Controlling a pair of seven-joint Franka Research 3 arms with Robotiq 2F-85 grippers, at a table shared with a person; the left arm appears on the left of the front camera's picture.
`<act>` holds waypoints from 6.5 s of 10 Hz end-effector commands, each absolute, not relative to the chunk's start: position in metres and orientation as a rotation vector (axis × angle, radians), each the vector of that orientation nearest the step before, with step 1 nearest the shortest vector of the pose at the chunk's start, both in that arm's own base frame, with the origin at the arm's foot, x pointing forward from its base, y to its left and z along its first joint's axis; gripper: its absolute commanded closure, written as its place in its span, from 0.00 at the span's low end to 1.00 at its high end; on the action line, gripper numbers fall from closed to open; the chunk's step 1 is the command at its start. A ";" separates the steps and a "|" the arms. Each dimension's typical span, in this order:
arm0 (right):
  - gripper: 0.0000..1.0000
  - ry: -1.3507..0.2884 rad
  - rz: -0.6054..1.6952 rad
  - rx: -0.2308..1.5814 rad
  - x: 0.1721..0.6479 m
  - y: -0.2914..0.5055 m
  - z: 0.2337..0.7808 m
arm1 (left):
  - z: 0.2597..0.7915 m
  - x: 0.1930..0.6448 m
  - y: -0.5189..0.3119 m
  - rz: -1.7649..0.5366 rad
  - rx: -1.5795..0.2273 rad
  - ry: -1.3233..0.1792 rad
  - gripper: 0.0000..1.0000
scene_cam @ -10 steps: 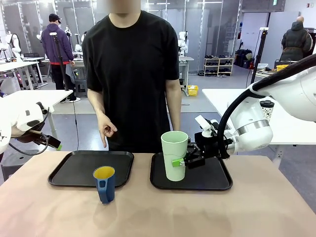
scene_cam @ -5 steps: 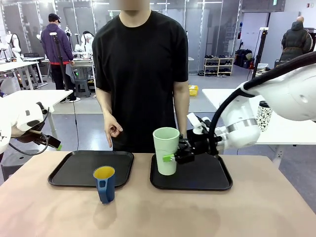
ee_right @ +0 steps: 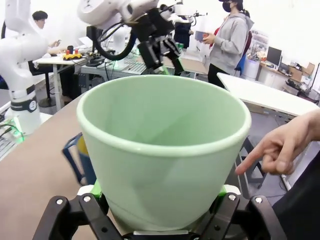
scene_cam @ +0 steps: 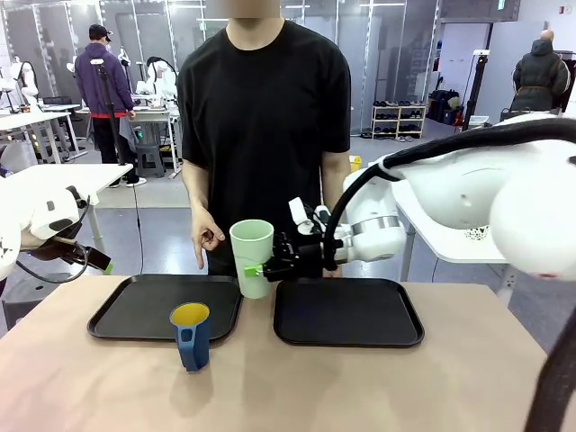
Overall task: Sort and store the cups by type.
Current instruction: Place the picked Reusable plastic cup into the Flat Tray indicated by the person, then pick up the Handle plastic cup and place it into the empty Flat Tray.
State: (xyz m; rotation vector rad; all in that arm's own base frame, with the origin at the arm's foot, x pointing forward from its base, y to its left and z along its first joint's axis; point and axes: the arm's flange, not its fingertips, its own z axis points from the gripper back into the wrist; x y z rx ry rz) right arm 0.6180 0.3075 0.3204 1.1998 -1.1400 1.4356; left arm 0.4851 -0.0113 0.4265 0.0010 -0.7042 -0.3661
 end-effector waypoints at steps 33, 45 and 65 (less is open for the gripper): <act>0.00 -0.927 1.285 1.223 0.707 0.432 0.235 | 0.429 0.485 -0.011 -0.379 0.014 -0.699 0.00; 0.00 -0.840 1.333 1.041 0.666 0.384 0.243 | 0.429 0.485 -0.011 -0.379 0.014 -0.699 0.00; 0.00 -0.737 1.294 0.769 0.645 0.326 0.289 | 0.429 0.485 -0.011 -0.379 0.014 -0.699 0.00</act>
